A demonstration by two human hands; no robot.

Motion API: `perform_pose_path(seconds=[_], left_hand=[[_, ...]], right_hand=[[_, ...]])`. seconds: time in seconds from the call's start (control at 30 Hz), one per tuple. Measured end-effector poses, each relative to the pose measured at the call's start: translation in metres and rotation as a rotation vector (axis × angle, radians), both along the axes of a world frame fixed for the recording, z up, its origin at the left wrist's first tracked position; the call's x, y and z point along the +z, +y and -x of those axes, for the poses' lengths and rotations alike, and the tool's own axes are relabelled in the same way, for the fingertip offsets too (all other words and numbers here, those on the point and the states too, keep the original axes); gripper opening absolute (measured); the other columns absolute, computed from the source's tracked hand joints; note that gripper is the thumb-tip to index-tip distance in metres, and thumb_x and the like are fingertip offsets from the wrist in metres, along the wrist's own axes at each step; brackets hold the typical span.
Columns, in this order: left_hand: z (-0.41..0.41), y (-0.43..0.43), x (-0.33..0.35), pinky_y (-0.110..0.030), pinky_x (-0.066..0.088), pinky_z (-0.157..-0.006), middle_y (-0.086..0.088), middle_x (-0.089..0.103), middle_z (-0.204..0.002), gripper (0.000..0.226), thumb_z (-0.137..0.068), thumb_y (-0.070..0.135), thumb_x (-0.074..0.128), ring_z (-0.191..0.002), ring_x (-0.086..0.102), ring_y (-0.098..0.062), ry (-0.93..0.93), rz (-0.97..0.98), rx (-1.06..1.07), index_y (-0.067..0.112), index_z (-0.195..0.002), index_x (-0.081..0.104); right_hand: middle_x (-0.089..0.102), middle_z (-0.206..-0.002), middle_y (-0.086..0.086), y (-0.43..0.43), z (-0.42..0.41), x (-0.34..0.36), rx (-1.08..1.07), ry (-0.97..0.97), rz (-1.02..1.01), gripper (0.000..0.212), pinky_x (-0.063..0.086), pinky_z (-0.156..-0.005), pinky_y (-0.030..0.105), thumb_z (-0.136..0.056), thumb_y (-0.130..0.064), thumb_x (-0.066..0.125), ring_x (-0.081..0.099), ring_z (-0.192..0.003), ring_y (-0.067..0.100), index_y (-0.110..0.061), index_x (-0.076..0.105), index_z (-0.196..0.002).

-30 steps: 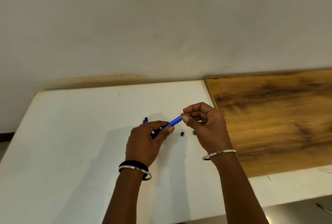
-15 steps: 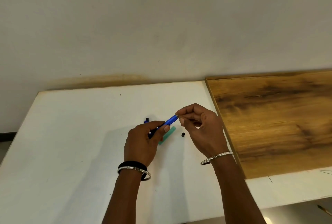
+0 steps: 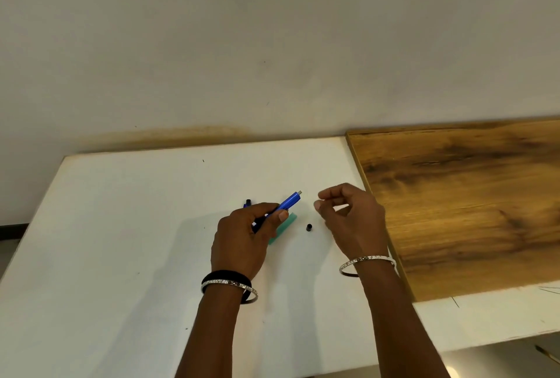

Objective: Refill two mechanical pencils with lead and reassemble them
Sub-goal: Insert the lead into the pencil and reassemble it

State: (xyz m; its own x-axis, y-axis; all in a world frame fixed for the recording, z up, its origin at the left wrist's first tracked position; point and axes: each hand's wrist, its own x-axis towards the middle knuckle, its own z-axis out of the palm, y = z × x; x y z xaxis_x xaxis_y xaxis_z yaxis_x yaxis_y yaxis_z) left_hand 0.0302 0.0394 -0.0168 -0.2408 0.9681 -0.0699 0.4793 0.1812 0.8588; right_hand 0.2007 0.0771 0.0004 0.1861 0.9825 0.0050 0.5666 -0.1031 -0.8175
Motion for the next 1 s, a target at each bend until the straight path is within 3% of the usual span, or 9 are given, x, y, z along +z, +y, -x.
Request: perform_pose_path(seconds=[0.07, 0.13, 0.3, 0.37, 0.47, 0.53, 0.6, 0.73, 1.0], left_hand=[[0.001, 0.0, 0.0, -0.021, 0.046, -0.06, 0.009, 0.067, -0.063, 0.025, -0.084, 0.053, 0.06, -0.063, 0.061, -0.007, 0.0, -0.002, 0.0, 0.038, -0.099, 0.073], [-0.001, 0.0, 0.0, -0.02, 0.044, -0.059, 0.01, 0.067, -0.063, 0.025, -0.083, 0.053, 0.06, -0.062, 0.061, -0.004, -0.008, 0.005, -0.001, 0.038, -0.098, 0.073], [-0.001, 0.0, 0.0, -0.014, 0.039, -0.057, 0.014, 0.066, -0.062, 0.029, -0.081, 0.056, 0.059, -0.061, 0.058, 0.006, -0.015, 0.012, -0.003, 0.039, -0.1, 0.073], [-0.001, -0.001, -0.001, -0.015, 0.039, -0.056, 0.013, 0.067, -0.061, 0.03, -0.08, 0.058, 0.059, -0.06, 0.058, 0.005, -0.015, 0.009, -0.005, 0.04, -0.099, 0.073], [0.0, -0.001, -0.002, -0.017, 0.037, -0.054, 0.013, 0.067, -0.061, 0.03, -0.078, 0.061, 0.058, -0.057, 0.056, 0.004, -0.014, 0.011, -0.01, 0.043, -0.097, 0.073], [0.001, -0.001, -0.002, -0.018, 0.039, -0.055, 0.012, 0.068, -0.062, 0.034, -0.075, 0.065, 0.056, -0.057, 0.056, 0.0, -0.019, 0.007, -0.018, 0.044, -0.096, 0.073], [0.0, 0.0, -0.003, -0.019, 0.041, -0.057, 0.011, 0.068, -0.062, 0.045, -0.07, 0.072, 0.05, -0.058, 0.057, -0.003, -0.027, -0.006, -0.029, 0.044, -0.096, 0.073], [-0.002, 0.0, -0.002, -0.019, 0.043, -0.058, 0.011, 0.067, -0.06, 0.057, -0.064, 0.077, 0.045, -0.058, 0.057, -0.004, -0.045, -0.022, -0.039, 0.041, -0.097, 0.074], [-0.005, -0.002, 0.001, -0.019, 0.044, -0.059, 0.01, 0.068, -0.063, 0.053, -0.068, 0.072, 0.049, -0.058, 0.058, -0.003, -0.039, 0.003, -0.058, 0.038, -0.099, 0.074]], right_hand=[[0.065, -0.075, -0.015, -0.001, 0.0, -0.004, 0.093, -0.135, 0.082, 0.02, 0.042, -0.061, 0.012, -0.075, -0.032, 0.08, 0.058, -0.063, 0.0, -0.024, 0.071, -0.09], [0.067, -0.083, -0.009, -0.003, 0.005, -0.008, 0.19, -0.246, 0.16, 0.028, 0.041, -0.066, 0.014, -0.073, -0.038, 0.081, 0.056, -0.068, 0.003, -0.023, 0.071, -0.095], [0.073, -0.099, 0.0, -0.004, 0.015, -0.012, 0.241, -0.424, 0.189, 0.022, 0.043, -0.077, 0.019, -0.082, -0.029, 0.074, 0.065, -0.088, 0.015, -0.018, 0.073, -0.1], [0.073, -0.094, 0.001, -0.004, 0.015, -0.011, 0.183, -0.332, 0.142, 0.017, 0.047, -0.077, 0.02, -0.082, -0.026, 0.074, 0.065, -0.082, 0.014, -0.016, 0.074, -0.097], [0.072, -0.08, 0.001, -0.002, 0.009, -0.002, 0.055, 0.085, 0.067, 0.01, 0.058, -0.066, 0.023, -0.082, -0.016, 0.075, 0.067, -0.068, 0.014, -0.016, 0.075, -0.091], [0.073, -0.082, 0.003, 0.0, 0.005, 0.003, 0.04, 0.32, 0.051, 0.011, 0.056, -0.057, 0.017, -0.084, -0.011, 0.071, 0.069, -0.069, 0.016, -0.014, 0.075, -0.094], [0.074, -0.088, 0.006, 0.0, 0.003, 0.006, 0.066, 0.445, 0.057, 0.014, 0.054, -0.058, 0.016, -0.087, -0.008, 0.068, 0.069, -0.075, 0.017, -0.011, 0.075, -0.099], [0.074, -0.092, 0.007, 0.0, 0.006, 0.006, 0.106, 0.484, 0.042, 0.014, 0.056, -0.062, 0.02, -0.088, -0.006, 0.066, 0.069, -0.081, 0.02, -0.011, 0.075, -0.099], [0.075, -0.093, 0.005, 0.0, 0.005, 0.005, 0.129, 0.452, 0.049, 0.016, 0.058, -0.065, 0.021, -0.088, -0.01, 0.067, 0.069, -0.08, 0.017, -0.013, 0.076, -0.102]])
